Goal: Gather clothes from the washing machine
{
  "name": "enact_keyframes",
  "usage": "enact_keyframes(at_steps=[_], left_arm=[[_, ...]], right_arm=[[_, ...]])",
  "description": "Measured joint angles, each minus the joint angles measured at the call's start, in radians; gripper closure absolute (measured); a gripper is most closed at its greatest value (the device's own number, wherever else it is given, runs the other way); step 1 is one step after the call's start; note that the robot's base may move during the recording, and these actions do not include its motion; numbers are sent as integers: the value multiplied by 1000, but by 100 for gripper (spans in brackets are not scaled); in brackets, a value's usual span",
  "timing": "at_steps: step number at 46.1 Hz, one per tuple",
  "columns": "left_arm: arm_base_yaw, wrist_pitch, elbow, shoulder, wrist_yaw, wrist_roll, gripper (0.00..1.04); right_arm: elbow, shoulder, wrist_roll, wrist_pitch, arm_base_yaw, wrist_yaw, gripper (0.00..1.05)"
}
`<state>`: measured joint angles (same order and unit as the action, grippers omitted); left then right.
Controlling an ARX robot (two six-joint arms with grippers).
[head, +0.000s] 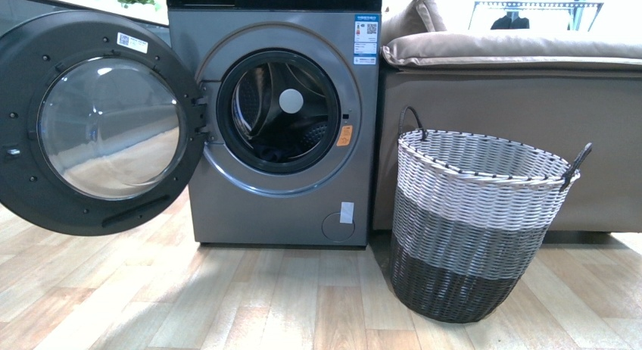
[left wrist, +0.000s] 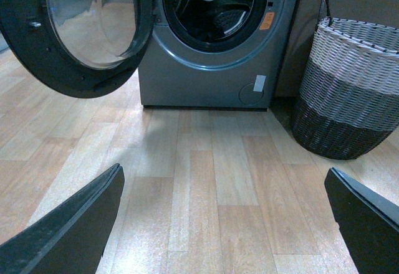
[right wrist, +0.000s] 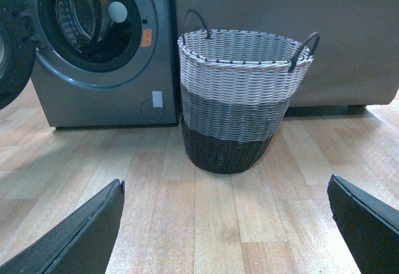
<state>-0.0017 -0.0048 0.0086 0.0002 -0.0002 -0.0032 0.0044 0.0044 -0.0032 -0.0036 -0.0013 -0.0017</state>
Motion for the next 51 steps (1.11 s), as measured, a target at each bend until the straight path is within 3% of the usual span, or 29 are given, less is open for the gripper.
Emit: enact_keyframes(at_steps=[51], left_arm=[[0, 0, 0, -1, 0, 0, 6]], right_arm=[[0, 0, 0, 0, 0, 0, 8]])
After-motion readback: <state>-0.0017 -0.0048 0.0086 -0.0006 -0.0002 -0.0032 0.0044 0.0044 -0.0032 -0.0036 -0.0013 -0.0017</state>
